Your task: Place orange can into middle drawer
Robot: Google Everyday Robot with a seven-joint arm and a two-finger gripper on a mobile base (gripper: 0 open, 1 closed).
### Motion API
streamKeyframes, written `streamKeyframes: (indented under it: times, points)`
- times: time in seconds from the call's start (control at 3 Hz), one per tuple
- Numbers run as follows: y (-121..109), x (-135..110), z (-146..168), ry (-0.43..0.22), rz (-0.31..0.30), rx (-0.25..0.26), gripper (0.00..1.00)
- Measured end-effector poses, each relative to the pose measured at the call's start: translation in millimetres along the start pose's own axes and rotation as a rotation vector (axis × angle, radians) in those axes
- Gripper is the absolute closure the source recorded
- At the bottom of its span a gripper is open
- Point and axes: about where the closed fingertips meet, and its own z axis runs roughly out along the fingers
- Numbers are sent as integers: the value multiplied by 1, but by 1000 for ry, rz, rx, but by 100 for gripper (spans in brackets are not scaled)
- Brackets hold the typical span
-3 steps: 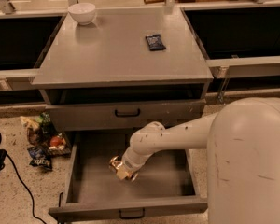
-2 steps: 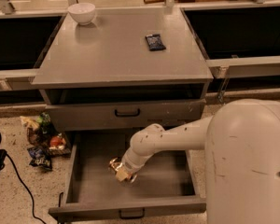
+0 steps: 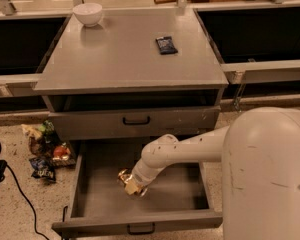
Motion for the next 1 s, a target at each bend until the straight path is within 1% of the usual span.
streamKeyframes:
  times: [0.33,0.67,1.0]
  points:
    - [0,0,0,0,0,0,34]
    - [-2,2,0,3,1,-30,11]
    - [-3,1,-16,-9,-11,-67,0]
